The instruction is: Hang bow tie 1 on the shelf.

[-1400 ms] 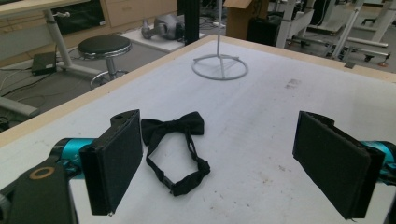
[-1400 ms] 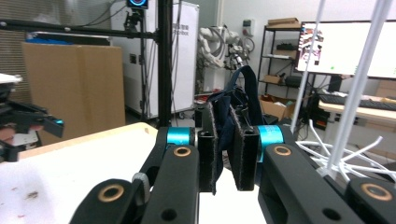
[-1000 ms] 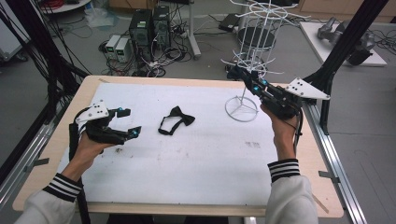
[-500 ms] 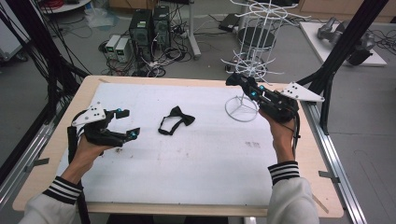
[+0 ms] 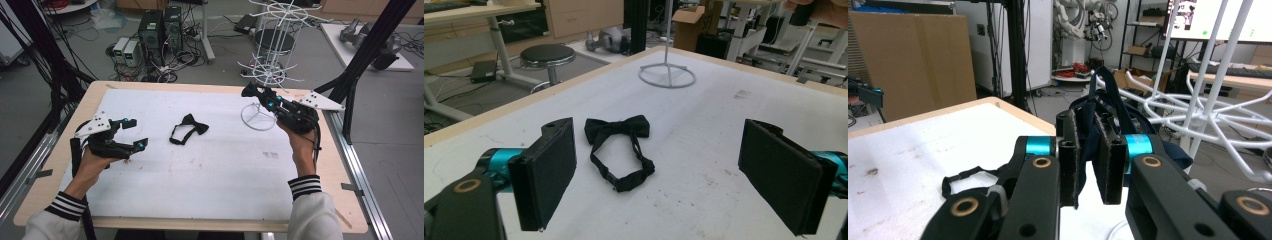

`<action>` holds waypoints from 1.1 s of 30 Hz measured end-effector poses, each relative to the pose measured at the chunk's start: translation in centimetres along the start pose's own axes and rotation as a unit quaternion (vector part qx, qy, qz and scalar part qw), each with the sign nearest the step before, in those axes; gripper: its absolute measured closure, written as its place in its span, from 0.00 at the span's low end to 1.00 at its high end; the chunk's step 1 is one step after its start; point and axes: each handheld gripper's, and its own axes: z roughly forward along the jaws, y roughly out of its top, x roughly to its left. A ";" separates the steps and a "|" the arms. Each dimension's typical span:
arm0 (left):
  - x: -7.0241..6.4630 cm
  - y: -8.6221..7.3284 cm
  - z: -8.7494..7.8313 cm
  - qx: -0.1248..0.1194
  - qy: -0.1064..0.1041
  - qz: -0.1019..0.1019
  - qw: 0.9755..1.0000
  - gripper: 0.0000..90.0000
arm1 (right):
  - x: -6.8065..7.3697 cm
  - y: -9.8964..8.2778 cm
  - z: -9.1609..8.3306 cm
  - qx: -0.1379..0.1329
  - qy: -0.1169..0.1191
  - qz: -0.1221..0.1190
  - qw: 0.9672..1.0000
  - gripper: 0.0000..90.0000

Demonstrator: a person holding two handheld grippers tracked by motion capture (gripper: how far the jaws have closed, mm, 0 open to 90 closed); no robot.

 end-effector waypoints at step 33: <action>0.1 -0.8 -2.9 -0.051 0.035 -0.027 0.998 0.18 | -1.6 -4.6 0.9 0.032 -0.017 0.069 0.997 0.91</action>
